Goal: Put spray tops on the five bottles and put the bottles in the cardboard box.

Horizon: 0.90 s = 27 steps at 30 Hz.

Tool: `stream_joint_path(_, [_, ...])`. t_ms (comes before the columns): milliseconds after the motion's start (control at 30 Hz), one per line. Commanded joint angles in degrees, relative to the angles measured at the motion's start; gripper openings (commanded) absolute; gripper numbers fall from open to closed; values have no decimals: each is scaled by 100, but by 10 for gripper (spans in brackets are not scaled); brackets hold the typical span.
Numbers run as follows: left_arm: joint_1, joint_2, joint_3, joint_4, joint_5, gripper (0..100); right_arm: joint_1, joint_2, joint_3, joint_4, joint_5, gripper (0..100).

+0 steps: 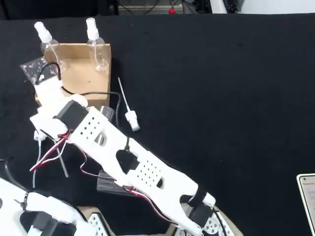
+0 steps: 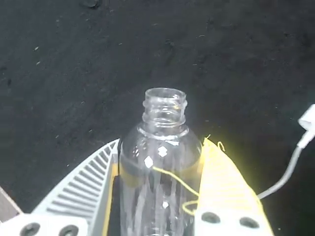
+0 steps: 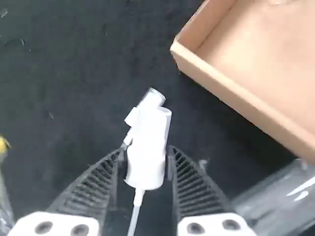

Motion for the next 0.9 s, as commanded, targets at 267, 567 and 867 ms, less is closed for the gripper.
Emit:
stream_joint_path(267, [1578,-220,-1437,1108,413,116,1152,-1930,-330,598,325,25])
stream_joint_path(567, [3160,-229,-2554,1767,1116,116,2330,-3802,-251,747,325,25])
stream_joint_path(867, [5209,-1222,-3433,2514,1345,116,2549,-6132,1701,747,1099,25])
